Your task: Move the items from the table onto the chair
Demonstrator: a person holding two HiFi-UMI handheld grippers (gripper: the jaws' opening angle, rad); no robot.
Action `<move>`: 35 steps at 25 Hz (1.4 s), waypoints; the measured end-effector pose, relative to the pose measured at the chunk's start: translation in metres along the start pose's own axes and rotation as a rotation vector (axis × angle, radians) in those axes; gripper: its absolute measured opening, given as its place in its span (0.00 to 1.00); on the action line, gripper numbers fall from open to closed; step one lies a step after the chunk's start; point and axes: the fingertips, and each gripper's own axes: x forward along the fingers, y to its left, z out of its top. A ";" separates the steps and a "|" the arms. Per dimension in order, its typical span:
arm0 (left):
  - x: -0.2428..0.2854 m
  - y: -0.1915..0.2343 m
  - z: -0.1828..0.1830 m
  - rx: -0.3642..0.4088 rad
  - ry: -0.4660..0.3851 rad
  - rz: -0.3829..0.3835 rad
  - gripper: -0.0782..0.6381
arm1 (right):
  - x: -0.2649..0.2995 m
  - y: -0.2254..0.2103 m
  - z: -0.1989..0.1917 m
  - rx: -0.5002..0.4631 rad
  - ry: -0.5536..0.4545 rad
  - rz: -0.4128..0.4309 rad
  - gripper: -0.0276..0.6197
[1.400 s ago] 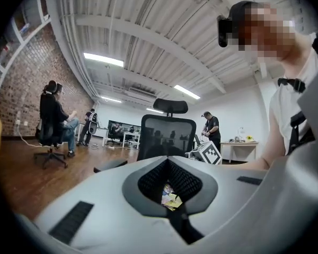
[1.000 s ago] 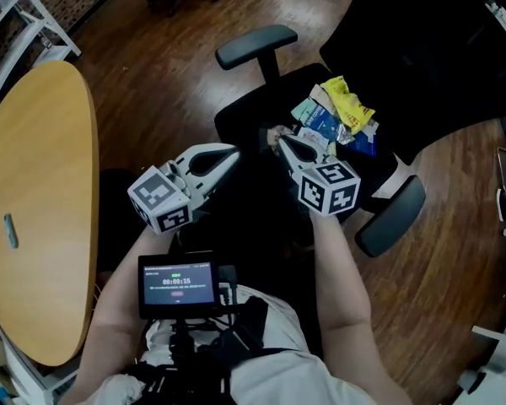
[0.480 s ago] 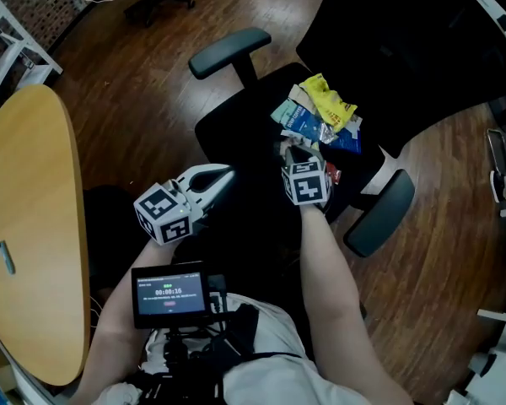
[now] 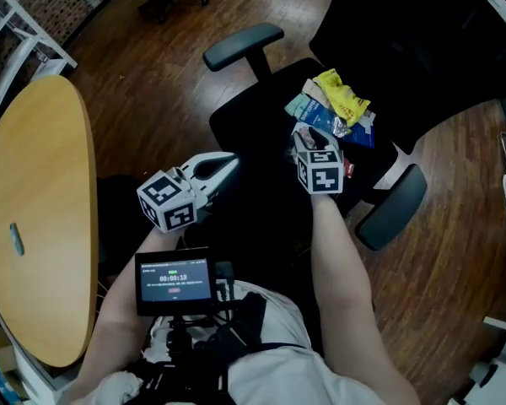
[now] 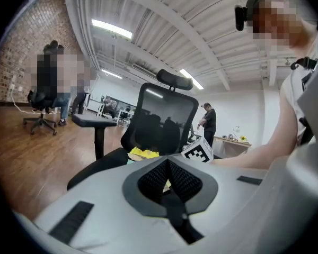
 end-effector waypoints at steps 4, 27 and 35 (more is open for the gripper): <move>-0.007 0.001 0.035 0.037 -0.049 0.021 0.12 | -0.010 0.019 0.035 0.001 -0.144 0.093 0.06; -0.245 -0.009 0.155 0.133 -0.168 0.517 0.12 | -0.137 0.367 0.240 -0.125 -0.428 1.086 0.05; -0.346 -0.024 0.141 0.091 -0.235 0.694 0.12 | -0.161 0.477 0.236 -0.170 -0.367 1.266 0.05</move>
